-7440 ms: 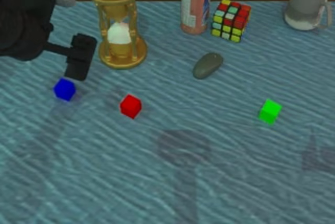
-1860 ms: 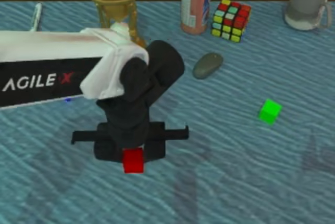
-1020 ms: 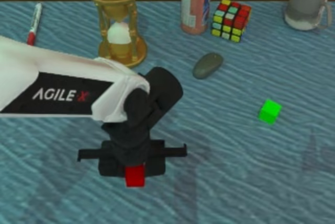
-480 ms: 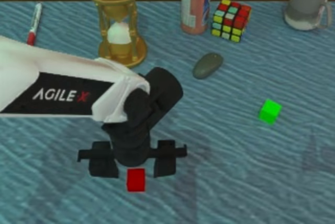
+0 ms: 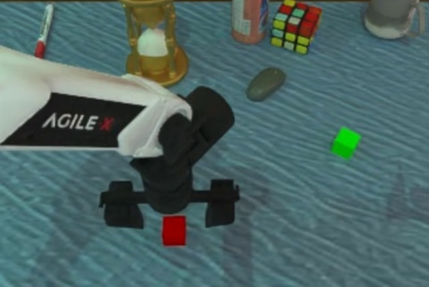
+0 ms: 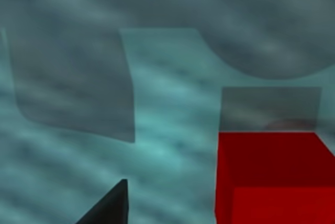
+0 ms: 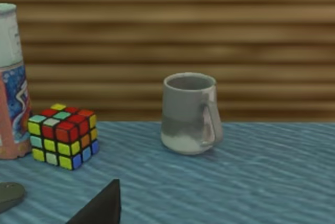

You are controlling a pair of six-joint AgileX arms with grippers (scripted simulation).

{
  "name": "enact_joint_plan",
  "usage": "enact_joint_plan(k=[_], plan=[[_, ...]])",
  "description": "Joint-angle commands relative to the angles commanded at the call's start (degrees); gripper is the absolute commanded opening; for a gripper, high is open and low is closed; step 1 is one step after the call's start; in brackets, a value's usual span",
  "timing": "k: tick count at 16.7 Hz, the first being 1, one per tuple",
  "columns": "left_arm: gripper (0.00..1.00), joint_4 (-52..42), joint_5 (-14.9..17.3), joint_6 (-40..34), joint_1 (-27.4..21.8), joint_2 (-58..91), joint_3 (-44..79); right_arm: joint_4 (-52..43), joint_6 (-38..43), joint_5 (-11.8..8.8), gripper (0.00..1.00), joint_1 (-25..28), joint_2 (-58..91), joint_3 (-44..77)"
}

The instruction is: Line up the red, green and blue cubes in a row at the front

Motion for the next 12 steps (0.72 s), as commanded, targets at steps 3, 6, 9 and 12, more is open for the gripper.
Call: enact_joint_plan(k=[3, 6, 9, 12], plan=[[1.00, -1.00, -0.01, -0.02, -0.05, -0.44, 0.71, 0.00, 0.00, 0.00, 1.00, 0.00, 0.00, 0.00], [1.00, -6.58, -0.05, -0.35, 0.25, -2.94, 3.56, 0.00, 0.00, 0.00, 1.00, 0.00, 0.00, 0.00], [1.00, -13.27, -0.05, -0.57, 0.57, -5.97, 6.71, 0.00, 0.00, 0.00, 1.00, 0.00, 0.00, 0.00], [1.00, -15.28, -0.05, -0.55, 0.74, -7.44, 7.88, 0.00, 0.00, 0.00, 1.00, 0.00, 0.00, 0.00]])
